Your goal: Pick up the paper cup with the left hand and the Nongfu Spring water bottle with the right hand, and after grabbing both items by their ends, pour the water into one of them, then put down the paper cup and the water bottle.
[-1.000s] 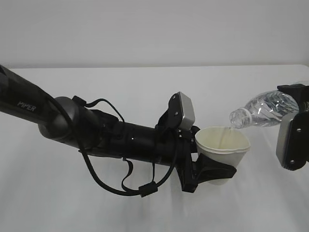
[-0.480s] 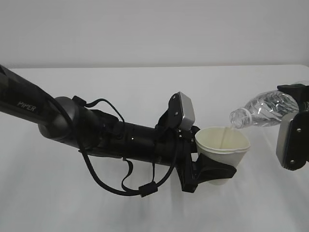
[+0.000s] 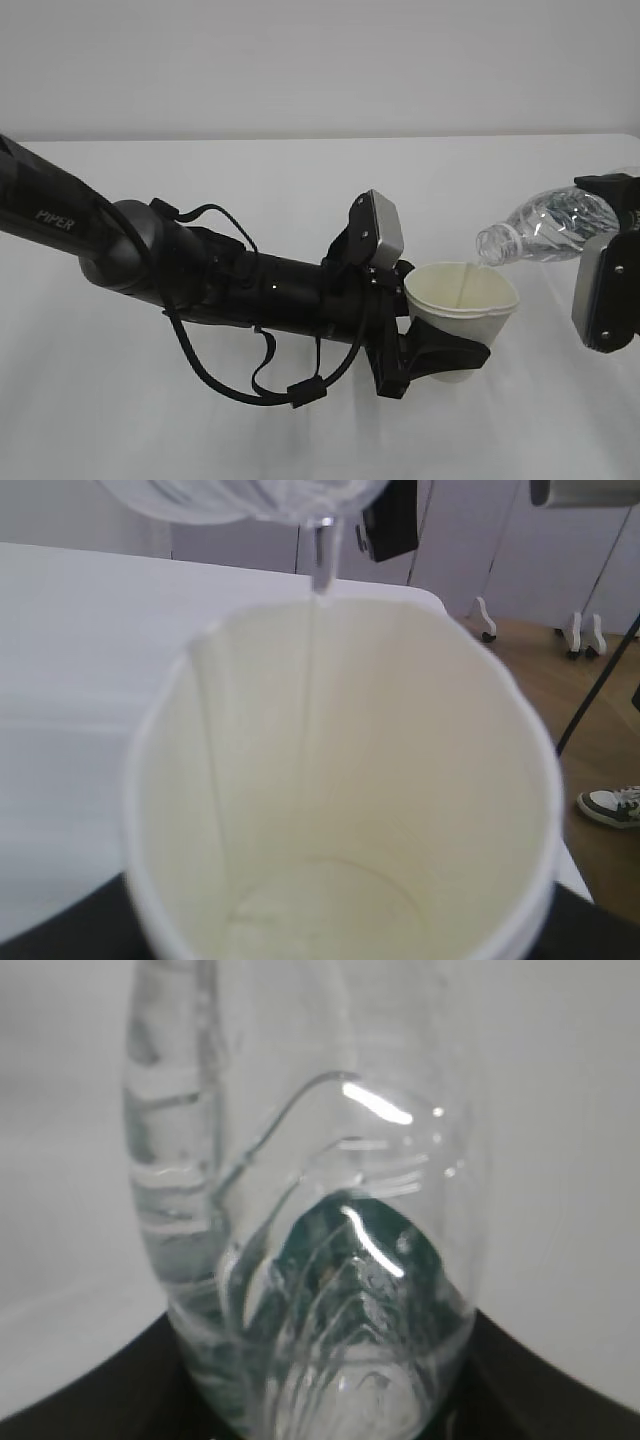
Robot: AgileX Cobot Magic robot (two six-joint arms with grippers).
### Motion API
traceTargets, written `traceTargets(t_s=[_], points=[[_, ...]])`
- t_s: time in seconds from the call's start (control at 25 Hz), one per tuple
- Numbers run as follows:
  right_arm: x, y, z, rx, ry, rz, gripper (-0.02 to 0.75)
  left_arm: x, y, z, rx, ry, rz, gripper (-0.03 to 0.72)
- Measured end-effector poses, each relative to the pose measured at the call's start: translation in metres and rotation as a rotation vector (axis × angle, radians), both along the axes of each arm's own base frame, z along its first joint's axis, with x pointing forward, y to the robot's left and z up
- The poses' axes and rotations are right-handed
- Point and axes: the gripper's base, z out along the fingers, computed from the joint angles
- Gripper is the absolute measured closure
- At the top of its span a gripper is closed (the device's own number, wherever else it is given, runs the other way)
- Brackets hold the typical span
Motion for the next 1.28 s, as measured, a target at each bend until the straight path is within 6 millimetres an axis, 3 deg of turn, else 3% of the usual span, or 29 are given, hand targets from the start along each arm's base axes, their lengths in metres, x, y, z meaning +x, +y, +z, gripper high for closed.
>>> traceTargets(t_s=[1.28], points=[[0.0006,0.0006,0.0022,0.0,-0.026,0.007,0.332,-0.0003,-0.0001,0.0004,-0.005,0.001,-0.003,0.258]])
